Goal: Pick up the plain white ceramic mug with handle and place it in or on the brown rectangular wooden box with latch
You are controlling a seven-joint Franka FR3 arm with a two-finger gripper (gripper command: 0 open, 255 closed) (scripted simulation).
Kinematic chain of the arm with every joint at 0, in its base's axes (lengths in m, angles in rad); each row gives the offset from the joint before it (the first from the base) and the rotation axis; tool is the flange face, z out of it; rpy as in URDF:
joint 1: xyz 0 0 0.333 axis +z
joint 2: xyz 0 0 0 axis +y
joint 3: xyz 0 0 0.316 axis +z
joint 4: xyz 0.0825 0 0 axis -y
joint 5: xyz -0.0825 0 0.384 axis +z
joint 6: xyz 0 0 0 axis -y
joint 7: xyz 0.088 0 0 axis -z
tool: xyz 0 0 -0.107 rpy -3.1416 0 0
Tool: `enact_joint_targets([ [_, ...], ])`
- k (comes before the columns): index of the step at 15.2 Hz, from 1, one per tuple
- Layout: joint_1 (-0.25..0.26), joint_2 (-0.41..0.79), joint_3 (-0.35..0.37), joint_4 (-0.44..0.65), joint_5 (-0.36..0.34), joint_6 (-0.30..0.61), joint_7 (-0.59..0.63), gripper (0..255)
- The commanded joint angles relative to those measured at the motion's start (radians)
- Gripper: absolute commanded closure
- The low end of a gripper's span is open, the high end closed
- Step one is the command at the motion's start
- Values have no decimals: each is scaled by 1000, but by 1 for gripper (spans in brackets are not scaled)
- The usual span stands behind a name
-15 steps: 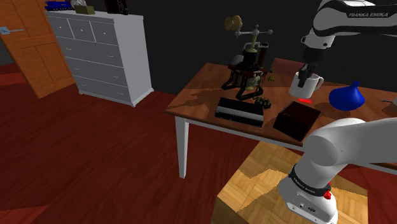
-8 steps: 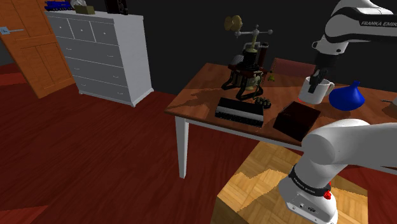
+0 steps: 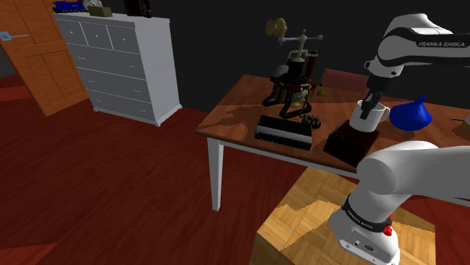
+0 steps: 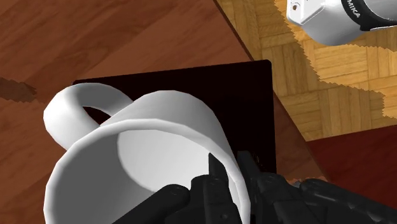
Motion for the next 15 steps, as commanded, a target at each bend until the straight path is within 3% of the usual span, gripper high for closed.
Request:
enact_joint_targets([
  [1,-4,2,-12,-24,-11,28,0,255],
  [5,-12,9,-37,-79,-34,88,6,255],
  [13,-12,9,-37,-79,-34,88,6,255],
  [14,-12,8,-36,-79,-34,88,6,0],
  [15,-12,8,-36,-79,-34,88,6,0],
])
